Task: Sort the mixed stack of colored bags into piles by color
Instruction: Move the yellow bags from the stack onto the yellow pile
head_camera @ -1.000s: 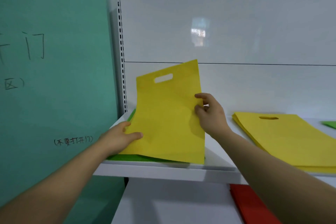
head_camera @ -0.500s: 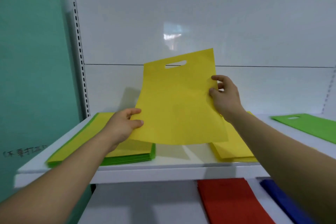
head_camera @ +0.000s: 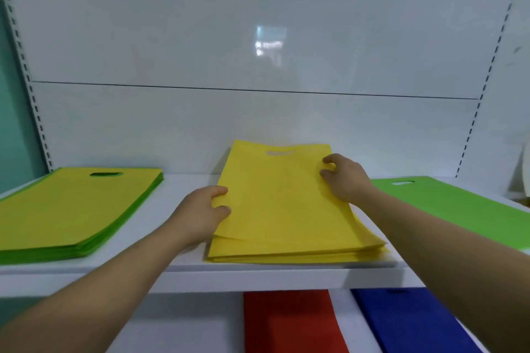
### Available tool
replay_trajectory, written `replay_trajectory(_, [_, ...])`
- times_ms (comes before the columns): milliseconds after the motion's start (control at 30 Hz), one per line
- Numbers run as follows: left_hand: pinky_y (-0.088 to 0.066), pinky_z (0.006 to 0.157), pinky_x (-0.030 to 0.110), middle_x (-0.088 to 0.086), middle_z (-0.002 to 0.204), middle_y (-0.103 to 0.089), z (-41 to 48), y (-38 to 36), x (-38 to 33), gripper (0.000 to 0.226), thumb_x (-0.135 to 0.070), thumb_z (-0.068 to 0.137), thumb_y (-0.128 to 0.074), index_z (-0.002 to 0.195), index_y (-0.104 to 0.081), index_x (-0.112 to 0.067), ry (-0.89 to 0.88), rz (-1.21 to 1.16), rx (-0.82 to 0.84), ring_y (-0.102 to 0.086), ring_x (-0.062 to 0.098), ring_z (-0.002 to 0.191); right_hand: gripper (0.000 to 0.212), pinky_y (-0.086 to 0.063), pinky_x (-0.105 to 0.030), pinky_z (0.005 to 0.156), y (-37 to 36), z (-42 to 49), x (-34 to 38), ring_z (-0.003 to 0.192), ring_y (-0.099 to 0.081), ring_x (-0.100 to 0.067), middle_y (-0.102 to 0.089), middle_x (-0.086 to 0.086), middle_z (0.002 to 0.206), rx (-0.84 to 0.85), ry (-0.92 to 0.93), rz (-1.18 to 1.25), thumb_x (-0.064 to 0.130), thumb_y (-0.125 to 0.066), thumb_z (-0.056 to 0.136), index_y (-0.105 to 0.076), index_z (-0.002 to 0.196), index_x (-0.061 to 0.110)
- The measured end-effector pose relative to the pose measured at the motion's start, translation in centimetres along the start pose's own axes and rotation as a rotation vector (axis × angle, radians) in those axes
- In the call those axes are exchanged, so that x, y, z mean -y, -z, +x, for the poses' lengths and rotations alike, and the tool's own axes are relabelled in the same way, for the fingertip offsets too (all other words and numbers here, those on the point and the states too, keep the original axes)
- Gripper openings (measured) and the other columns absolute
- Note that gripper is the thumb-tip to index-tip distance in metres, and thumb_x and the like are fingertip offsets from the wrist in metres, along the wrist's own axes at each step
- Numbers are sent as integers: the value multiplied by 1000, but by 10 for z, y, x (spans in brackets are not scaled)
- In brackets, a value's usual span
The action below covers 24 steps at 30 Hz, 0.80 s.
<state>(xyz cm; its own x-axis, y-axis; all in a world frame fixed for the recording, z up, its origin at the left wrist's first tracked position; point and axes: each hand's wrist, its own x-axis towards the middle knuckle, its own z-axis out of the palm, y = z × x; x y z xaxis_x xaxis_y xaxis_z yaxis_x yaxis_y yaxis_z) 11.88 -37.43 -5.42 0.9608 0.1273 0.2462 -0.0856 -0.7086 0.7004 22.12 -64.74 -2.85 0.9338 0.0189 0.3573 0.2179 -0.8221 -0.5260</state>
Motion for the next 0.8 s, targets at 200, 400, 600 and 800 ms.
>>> replay_trajectory(200, [-27, 106, 23, -3, 149, -31, -20, -17, -2, 63, -54, 82, -62, 137, -45, -28, -17, 213, 106, -35, 13, 134, 45, -42, -31, 91, -11, 3, -30, 118, -52, -28, -52, -11, 134, 217, -15, -216, 43, -50, 95, -52, 132, 16])
replay_trajectory(400, [-17, 104, 15, -14, 155, -19, -39, -12, -20, 119, -91, 35, -55, 140, -37, -40, -85, 374, 338, -21, 5, 140, 49, -44, -32, 87, -13, 9, -35, 110, -55, -29, -61, -13, 121, 302, 22, -311, 49, -47, 95, -62, 114, 7])
replay_trajectory(600, [-20, 101, 13, -14, 150, -31, -46, -11, -22, 128, -101, 24, -37, 135, -45, -40, -107, 363, 313, -29, 4, 136, 48, -45, -34, 89, -6, 7, -31, 111, -55, -28, -59, -13, 121, 341, 52, -366, 47, -48, 96, -59, 118, 5])
replay_trajectory(800, [-20, 106, 16, -10, 152, -31, -45, -11, -26, 71, -61, 73, -67, 136, -45, -36, -116, 432, 311, -29, 7, 138, 52, -44, -32, 87, -5, 8, -30, 110, -55, -27, -59, -11, 123, 359, 57, -396, 50, -47, 95, -57, 120, 6])
